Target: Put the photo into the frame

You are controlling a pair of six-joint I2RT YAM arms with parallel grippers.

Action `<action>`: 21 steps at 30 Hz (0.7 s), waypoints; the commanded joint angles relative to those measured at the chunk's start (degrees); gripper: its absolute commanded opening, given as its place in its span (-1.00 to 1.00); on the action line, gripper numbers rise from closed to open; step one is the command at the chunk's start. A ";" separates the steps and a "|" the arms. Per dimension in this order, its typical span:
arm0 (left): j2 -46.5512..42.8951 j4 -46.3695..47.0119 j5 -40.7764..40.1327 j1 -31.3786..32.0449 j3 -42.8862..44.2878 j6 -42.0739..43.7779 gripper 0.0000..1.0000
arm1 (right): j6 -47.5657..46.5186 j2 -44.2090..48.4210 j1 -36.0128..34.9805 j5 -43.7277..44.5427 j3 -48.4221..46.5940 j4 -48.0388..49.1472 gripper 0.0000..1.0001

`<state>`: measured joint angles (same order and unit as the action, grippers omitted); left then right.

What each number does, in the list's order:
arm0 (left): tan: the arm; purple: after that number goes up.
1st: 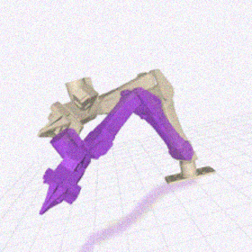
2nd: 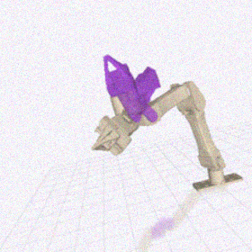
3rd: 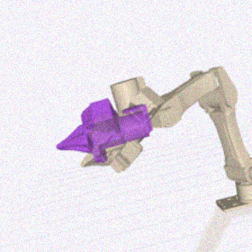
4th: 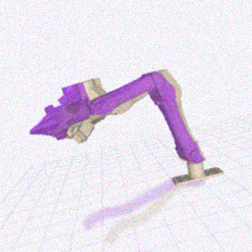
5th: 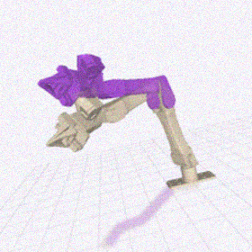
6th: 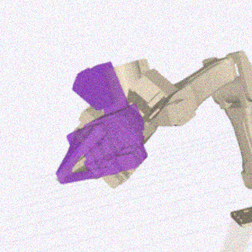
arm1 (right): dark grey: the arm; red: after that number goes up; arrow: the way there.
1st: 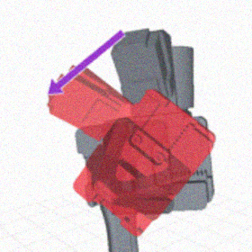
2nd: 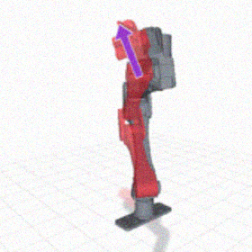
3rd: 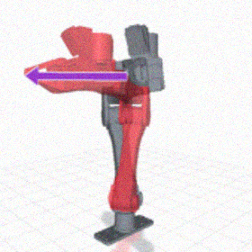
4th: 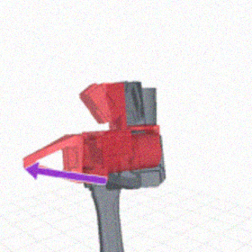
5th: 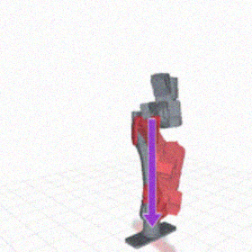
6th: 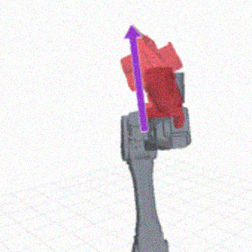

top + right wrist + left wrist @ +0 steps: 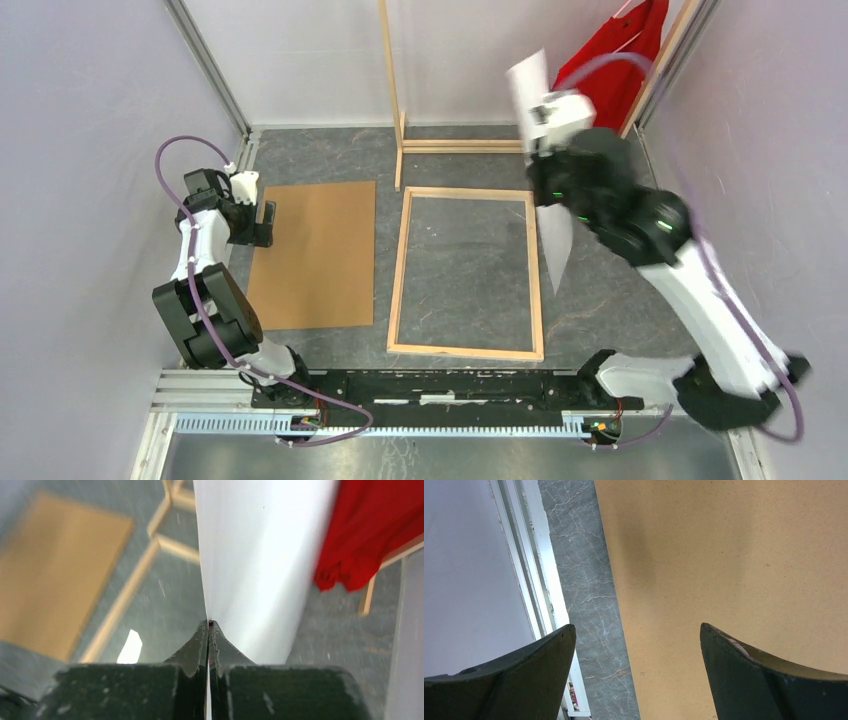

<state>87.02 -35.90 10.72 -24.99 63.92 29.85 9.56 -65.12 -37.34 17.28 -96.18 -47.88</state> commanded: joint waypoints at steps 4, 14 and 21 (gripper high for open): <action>-1.86 -0.05 1.32 0.25 -0.64 0.49 1.00 | 2.36 -15.99 -10.73 11.22 6.51 -18.46 -1.00; -1.45 -0.05 1.59 0.30 -0.35 0.20 1.00 | 17.75 -17.89 -11.94 -19.08 25.71 3.35 -1.00; -1.86 -0.05 1.53 0.28 -0.81 0.65 1.00 | 28.96 -29.59 -12.03 -29.21 15.37 7.14 -1.00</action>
<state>86.78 -35.99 10.92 -24.88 63.37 29.85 29.54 -89.49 -49.30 -3.66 -73.30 -47.05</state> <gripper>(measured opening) 0.994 0.004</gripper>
